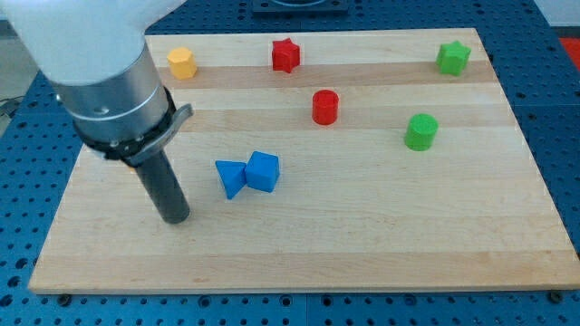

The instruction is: Push the red circle into the green circle

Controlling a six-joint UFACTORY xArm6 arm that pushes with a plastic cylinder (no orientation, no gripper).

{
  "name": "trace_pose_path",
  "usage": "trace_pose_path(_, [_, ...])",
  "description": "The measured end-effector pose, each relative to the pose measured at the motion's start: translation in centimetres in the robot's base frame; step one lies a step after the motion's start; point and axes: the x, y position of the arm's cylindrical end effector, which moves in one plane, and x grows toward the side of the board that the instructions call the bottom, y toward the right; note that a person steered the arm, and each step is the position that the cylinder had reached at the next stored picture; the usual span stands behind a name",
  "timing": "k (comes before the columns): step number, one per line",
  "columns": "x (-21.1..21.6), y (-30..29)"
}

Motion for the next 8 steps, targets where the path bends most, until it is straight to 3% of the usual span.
trace_pose_path(1, [-6.2, 0.1])
trace_pose_path(3, [-14.4, 2.6])
trace_pose_path(7, [-10.8, 16.7])
trace_pose_path(8, [-13.5, 17.4])
